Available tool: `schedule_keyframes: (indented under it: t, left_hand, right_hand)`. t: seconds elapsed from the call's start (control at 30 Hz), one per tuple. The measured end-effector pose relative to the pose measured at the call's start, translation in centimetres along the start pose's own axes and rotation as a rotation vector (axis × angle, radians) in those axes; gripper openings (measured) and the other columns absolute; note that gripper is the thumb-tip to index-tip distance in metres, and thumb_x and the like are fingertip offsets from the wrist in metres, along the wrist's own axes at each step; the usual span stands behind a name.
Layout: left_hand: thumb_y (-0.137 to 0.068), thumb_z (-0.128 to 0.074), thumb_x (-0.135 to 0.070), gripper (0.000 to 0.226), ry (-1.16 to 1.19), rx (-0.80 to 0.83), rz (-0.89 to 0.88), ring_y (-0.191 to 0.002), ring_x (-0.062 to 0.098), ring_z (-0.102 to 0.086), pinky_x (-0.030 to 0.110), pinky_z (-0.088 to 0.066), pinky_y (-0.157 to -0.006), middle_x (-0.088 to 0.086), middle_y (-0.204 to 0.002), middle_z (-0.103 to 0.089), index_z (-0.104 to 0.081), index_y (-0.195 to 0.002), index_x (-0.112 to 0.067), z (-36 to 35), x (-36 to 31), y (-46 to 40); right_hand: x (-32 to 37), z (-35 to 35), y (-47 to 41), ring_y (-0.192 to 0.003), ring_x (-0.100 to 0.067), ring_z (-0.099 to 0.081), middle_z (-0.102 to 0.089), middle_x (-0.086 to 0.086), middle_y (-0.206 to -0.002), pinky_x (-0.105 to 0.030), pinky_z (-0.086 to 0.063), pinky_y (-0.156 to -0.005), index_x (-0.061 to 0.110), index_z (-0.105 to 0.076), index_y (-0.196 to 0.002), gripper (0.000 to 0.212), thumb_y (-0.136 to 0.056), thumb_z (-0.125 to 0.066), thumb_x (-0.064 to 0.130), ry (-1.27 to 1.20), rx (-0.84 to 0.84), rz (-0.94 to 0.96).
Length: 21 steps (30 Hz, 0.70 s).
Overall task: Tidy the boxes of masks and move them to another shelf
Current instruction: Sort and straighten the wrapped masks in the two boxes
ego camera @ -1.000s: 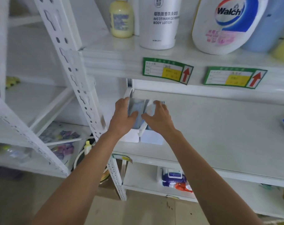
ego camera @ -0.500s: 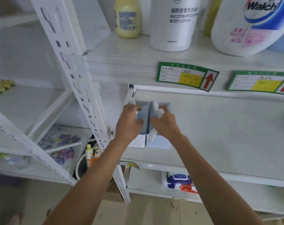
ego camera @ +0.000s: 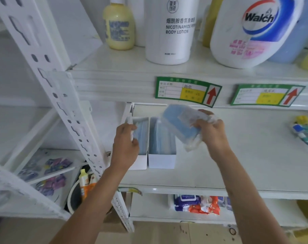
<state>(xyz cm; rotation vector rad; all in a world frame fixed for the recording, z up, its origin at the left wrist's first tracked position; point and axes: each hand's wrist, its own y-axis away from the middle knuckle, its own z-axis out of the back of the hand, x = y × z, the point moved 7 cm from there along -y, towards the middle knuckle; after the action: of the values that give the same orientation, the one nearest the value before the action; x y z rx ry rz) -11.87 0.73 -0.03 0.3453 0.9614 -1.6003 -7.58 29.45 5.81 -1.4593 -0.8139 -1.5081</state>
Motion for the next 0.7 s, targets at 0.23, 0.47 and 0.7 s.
schedule_keyframes:
  t: [0.23, 0.47, 0.7]
  left_hand:
    - [-0.089, -0.058, 0.006, 0.038, 0.007, -0.016, -0.01, -0.106, -0.002, -0.043, -0.009, -0.03, -0.084, 0.007, -0.129, -0.057, -0.059, -0.122, -0.013, 0.4, -0.5, 0.5]
    - [-0.086, -0.058, 0.009, 0.04, 0.041, -0.062, -0.014, -0.118, 0.017, -0.054, 0.019, -0.042, -0.093, 0.006, -0.125, -0.058, -0.059, -0.121, -0.011, 1.4, -1.0, 0.7]
    - [-0.09, -0.058, 0.01, 0.036, 0.095, -0.114, 0.018, -0.121, 0.023, -0.055, 0.027, -0.046, -0.1, 0.007, -0.126, -0.056, -0.057, -0.122, -0.006, 2.9, -1.2, 1.0]
  right_hand:
    - [-7.3, 4.5, 0.5, -0.092, -0.026, -0.065, -0.069, -0.011, -0.101, -0.046, -0.055, -0.081, 0.012, -0.064, -0.121, 0.054, -0.067, -0.064, 0.015, -0.273, -0.295, -0.128]
    - [-17.2, 0.0, 3.8, -0.1, -0.029, -0.067, -0.067, -0.012, -0.115, -0.038, -0.06, -0.078, 0.013, -0.055, -0.134, 0.047, -0.09, -0.068, 0.005, -0.247, -0.137, -0.31]
    - [-16.6, 1.7, 4.0, -0.092, -0.017, -0.063, -0.058, -0.003, -0.116, -0.015, -0.054, -0.063, 0.023, -0.04, -0.141, 0.076, -0.079, -0.084, 0.025, 0.283, -0.144, -0.139]
